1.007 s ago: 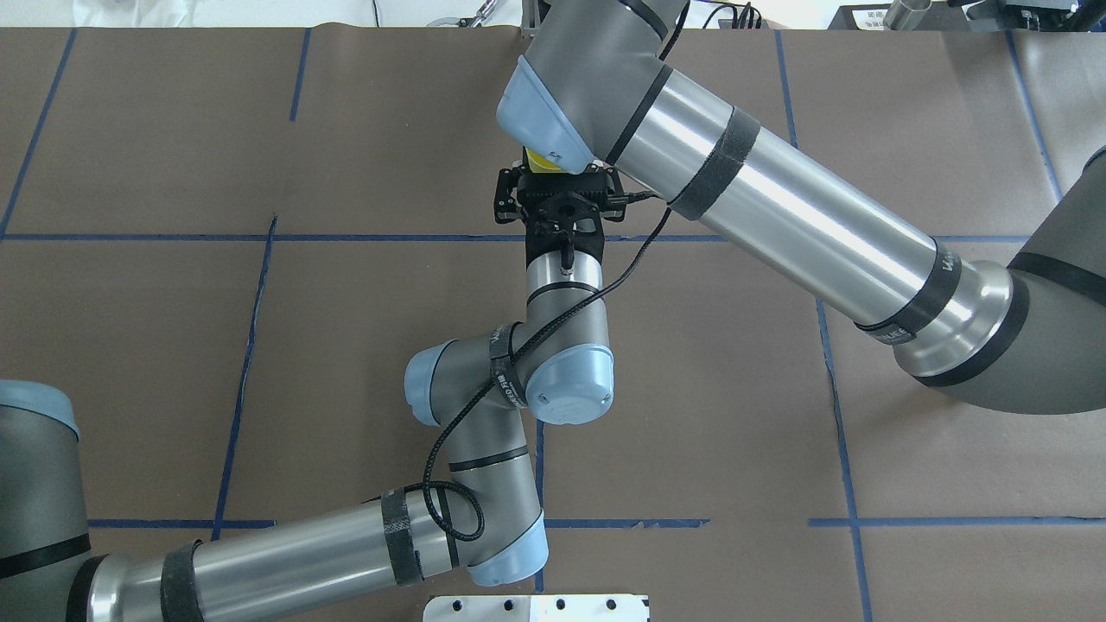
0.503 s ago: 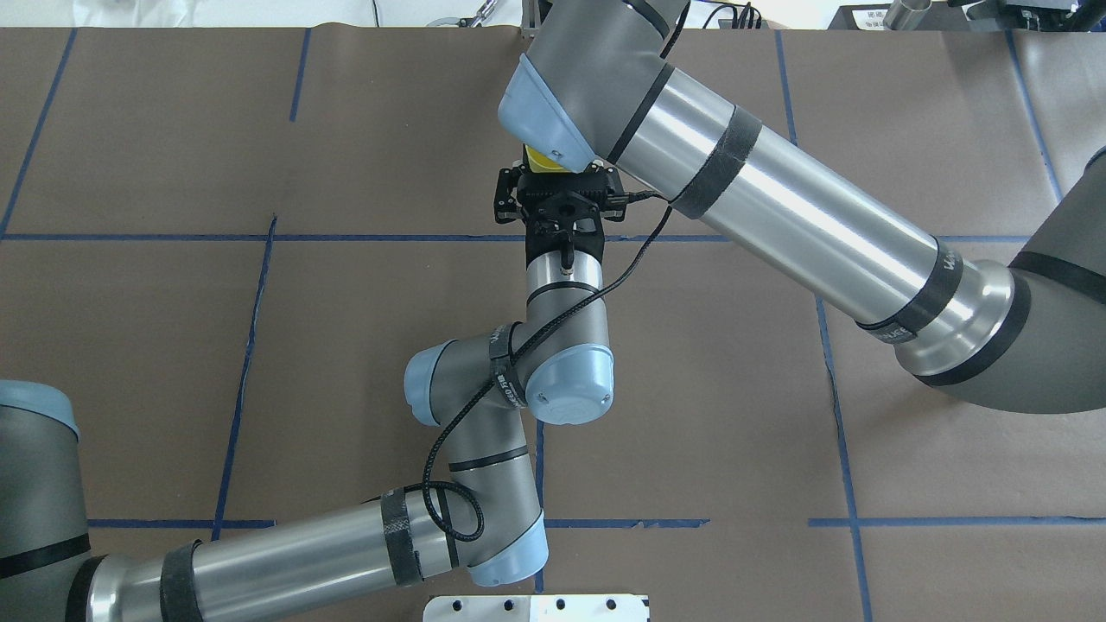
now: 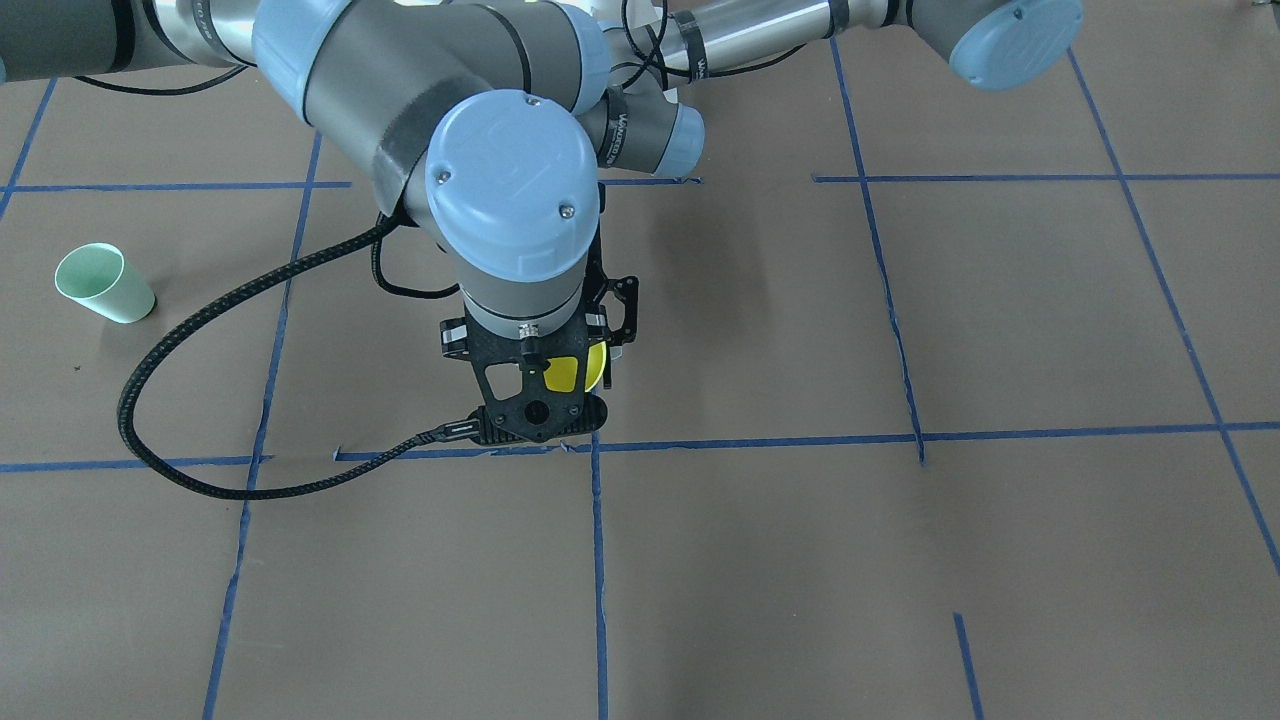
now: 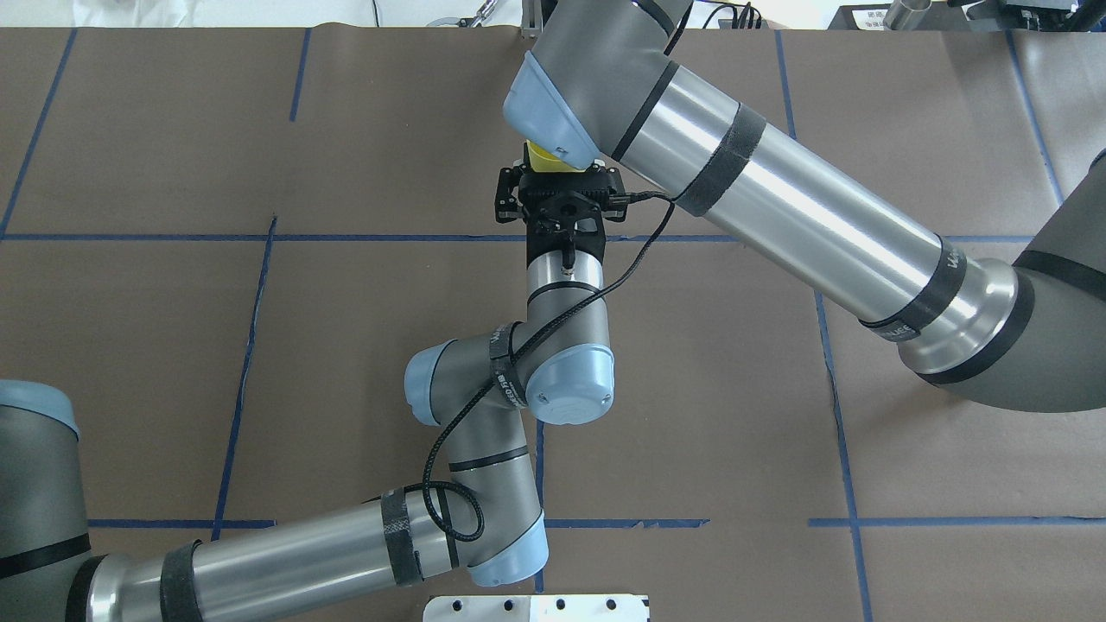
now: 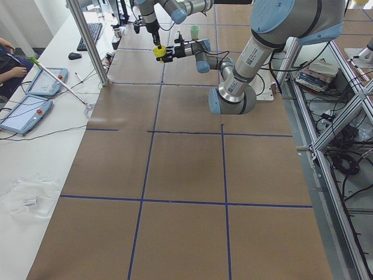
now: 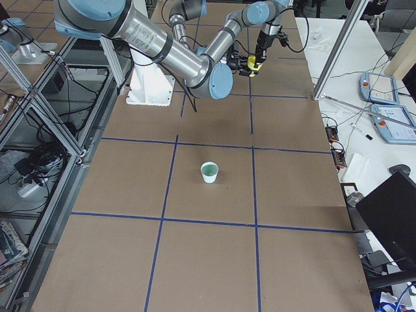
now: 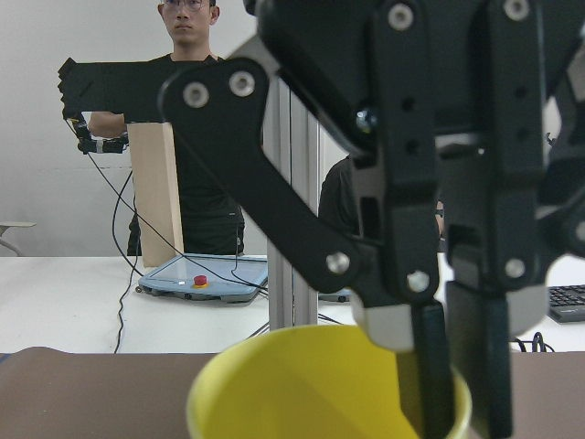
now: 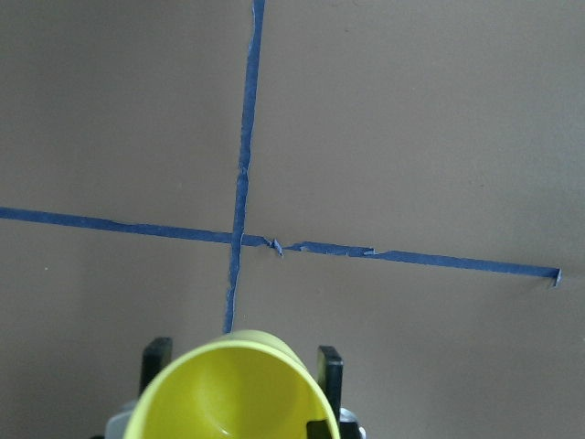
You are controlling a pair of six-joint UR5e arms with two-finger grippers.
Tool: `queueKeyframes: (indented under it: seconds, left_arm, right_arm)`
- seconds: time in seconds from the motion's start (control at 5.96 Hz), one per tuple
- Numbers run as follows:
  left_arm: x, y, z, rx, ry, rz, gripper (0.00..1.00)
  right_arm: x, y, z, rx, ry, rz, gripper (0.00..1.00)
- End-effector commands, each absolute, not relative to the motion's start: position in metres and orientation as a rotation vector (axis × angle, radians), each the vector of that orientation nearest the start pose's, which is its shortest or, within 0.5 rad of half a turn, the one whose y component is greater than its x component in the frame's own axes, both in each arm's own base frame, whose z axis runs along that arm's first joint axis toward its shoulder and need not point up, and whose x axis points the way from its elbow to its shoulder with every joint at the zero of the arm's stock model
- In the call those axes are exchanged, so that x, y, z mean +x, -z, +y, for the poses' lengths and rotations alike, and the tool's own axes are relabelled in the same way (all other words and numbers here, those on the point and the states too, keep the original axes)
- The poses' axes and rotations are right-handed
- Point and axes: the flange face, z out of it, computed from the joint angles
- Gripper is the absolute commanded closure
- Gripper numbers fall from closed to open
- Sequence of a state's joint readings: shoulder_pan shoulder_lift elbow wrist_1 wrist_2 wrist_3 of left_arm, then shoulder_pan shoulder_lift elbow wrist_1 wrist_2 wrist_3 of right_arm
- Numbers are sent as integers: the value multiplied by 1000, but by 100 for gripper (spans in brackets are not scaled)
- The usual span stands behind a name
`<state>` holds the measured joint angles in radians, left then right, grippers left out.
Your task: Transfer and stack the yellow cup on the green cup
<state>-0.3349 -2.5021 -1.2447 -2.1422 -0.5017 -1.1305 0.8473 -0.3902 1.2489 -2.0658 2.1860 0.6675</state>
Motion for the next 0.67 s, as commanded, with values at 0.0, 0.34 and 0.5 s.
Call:
queueKeyframes:
  seconds: [0.0,0.34,0.5]
  left_arm:
    - [632,-134,-455,1262,529,600,0]
    - [634,-137,-454,1259,525,599,0]
    - [635,-148,-454,1256,516,587,0]
  right_arm:
    - [-434,-55,-636,-115,142,-729,100]
    - [-345,9,-660,-75,69,-882,100]
    - [-302,41,-671,-40,37,-932,100]
